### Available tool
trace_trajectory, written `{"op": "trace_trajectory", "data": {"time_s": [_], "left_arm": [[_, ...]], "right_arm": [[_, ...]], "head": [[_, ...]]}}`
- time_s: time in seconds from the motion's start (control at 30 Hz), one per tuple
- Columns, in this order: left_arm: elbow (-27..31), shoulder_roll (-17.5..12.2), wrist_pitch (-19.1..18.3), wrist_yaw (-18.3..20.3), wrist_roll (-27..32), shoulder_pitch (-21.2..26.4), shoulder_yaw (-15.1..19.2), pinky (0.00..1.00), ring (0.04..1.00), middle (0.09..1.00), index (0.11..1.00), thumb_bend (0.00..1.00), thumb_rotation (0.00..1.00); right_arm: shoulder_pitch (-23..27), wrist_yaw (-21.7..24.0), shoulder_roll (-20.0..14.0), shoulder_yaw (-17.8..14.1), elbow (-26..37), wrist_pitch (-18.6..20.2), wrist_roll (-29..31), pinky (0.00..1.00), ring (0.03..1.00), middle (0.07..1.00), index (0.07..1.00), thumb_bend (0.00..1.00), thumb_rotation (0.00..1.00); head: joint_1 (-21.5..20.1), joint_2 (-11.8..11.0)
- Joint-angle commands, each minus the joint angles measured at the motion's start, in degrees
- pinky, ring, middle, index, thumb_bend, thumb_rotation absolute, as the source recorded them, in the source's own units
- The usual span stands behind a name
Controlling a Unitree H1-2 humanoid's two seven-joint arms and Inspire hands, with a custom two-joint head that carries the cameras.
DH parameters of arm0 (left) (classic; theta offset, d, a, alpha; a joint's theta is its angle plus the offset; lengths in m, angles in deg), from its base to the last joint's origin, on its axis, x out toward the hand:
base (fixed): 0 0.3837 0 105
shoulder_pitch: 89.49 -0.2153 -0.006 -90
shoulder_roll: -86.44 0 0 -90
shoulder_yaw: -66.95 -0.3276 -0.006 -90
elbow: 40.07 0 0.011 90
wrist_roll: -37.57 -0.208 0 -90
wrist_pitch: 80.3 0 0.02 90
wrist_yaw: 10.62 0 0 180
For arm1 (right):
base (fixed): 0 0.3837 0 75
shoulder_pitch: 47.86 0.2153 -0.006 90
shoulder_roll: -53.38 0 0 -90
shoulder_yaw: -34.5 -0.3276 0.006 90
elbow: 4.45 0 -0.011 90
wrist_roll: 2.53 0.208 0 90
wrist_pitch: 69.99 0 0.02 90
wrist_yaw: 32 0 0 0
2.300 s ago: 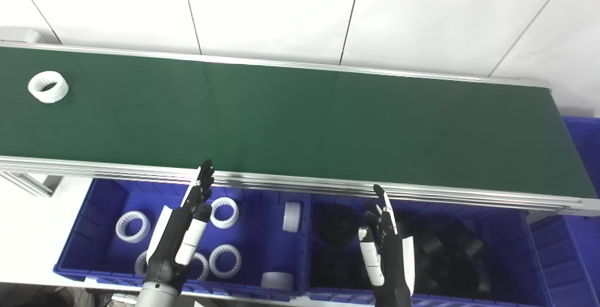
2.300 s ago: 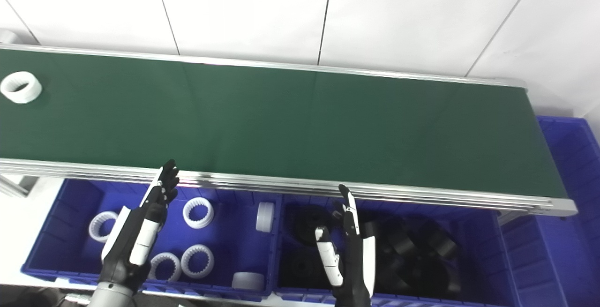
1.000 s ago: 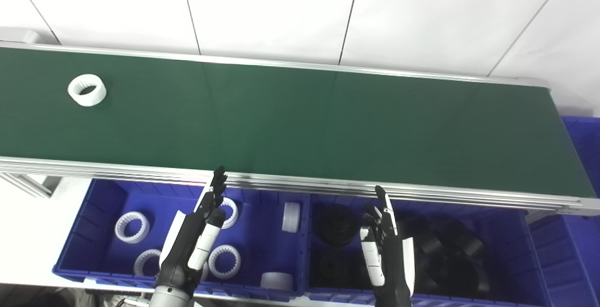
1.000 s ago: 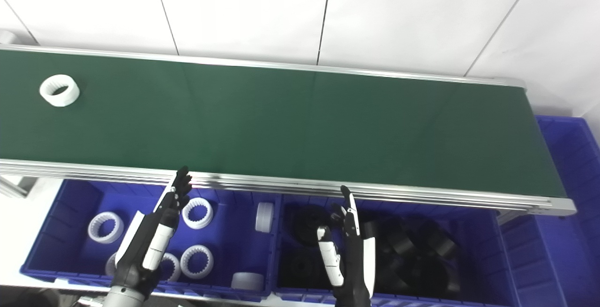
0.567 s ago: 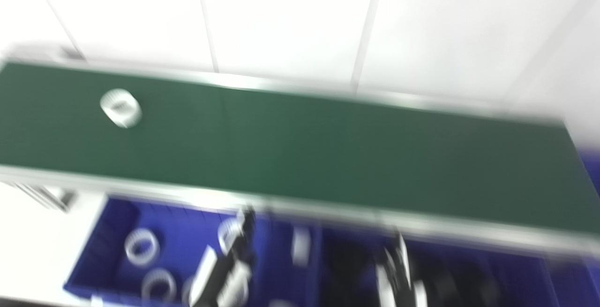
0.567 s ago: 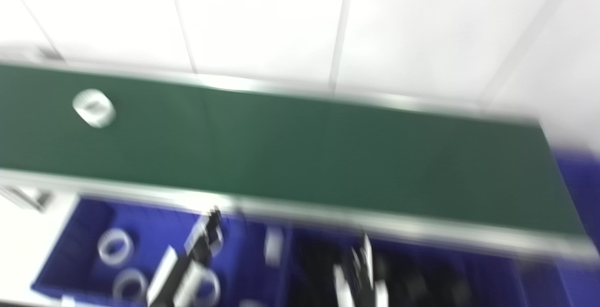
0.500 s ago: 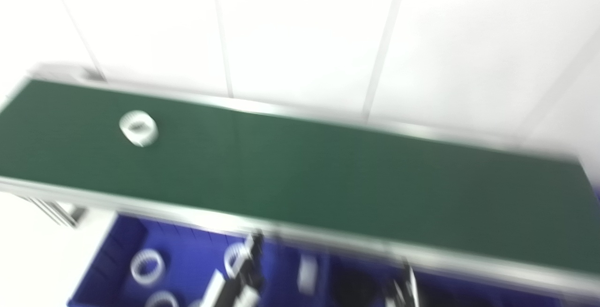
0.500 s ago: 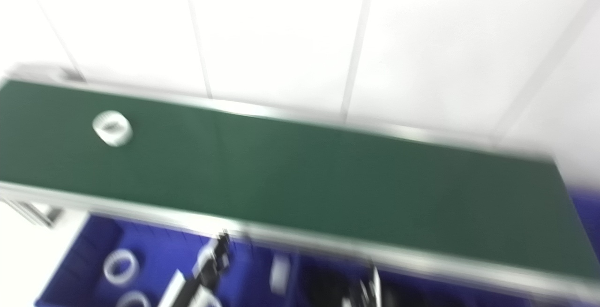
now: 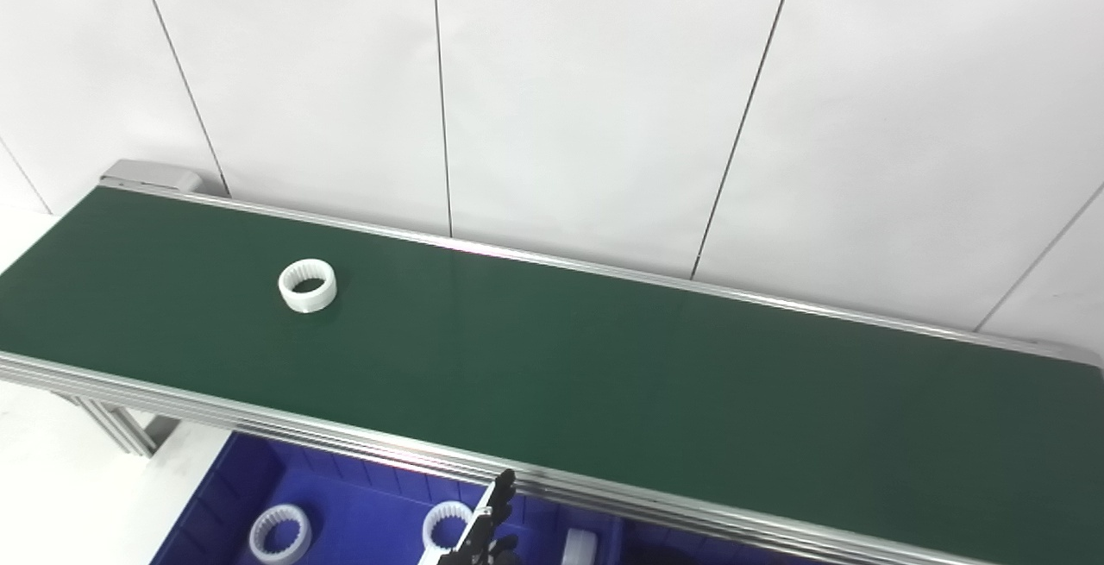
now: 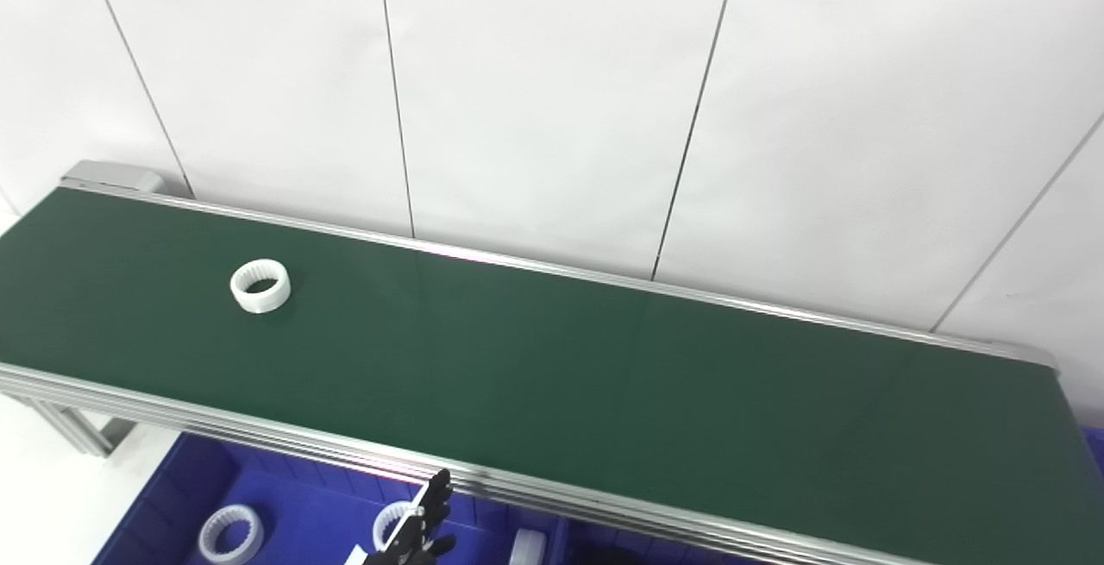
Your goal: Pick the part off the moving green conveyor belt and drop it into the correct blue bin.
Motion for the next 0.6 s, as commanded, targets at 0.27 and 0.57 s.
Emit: {"op": "trace_trajectory", "data": {"time_s": [0.27,0.57], "left_arm": [[-0.6,0.1,2.6,-0.1,0.0,0.7,-0.3,0.93,1.0,1.0,0.994,0.77,0.96],[-2.9,1.1,3.6,-0.6,-0.2,1.5,-0.8,0.93,0.996,1.0,1.0,0.76,0.96]], "right_arm": [[0.5,-0.4,0.3,0.1,-0.3,-2.7,-0.3,0.84,0.894,1.0,1.0,0.51,1.0],[1.6,0.0,-1.0,-0.2,-1.8,-2.7,1.2,0.83,0.894,1.0,1.0,0.49,1.0]], "head": [[-0.2,-1.9],[2.0,-3.6]]}}
